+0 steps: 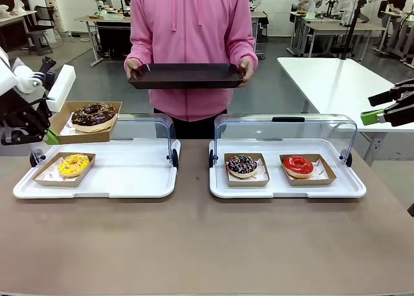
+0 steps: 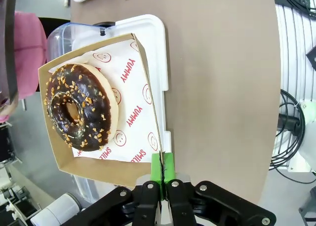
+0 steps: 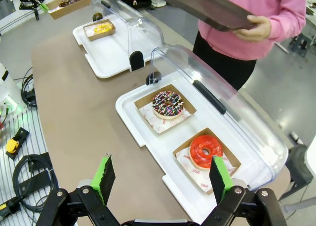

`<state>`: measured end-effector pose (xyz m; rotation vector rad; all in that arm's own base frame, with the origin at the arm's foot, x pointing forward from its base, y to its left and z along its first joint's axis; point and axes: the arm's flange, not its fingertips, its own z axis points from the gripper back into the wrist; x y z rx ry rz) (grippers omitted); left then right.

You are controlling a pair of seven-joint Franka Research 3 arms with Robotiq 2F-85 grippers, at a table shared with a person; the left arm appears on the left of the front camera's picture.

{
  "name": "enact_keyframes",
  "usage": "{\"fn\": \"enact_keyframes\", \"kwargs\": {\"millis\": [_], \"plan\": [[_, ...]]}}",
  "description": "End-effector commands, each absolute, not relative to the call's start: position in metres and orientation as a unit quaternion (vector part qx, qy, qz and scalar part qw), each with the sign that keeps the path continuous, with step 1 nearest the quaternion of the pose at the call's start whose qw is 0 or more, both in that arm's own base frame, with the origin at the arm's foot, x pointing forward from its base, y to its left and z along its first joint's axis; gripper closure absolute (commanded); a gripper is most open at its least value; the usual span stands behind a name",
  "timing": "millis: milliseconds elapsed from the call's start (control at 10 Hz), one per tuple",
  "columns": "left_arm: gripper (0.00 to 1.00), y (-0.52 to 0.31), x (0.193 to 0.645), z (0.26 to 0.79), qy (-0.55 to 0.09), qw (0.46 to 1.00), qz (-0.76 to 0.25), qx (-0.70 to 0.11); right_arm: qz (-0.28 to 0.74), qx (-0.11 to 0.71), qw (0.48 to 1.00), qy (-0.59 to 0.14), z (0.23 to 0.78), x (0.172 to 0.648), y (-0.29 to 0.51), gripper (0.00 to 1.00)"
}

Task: Provide the desired donut to the person.
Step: Place the picked Paper togo box onto the Handle tray extended by the person.

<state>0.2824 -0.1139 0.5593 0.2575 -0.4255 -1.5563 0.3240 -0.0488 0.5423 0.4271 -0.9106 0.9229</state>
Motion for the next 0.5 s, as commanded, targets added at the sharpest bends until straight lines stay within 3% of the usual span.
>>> {"fn": "enact_keyframes", "kwargs": {"millis": [0, 400], "plan": [[1.00, -0.1165, 0.2802, 0.5602, -0.187, 0.690, -0.688, 0.125, 0.428, 0.202, 0.773, -0.423, 0.5412, 0.3259, -0.0490, 0.00], [1.00, -0.1165, 0.2802, 0.5602, -0.187, 0.690, -0.688, 0.125, 0.428, 0.202, 0.773, -0.423, 0.5412, 0.3259, -0.0490, 0.00]]}}
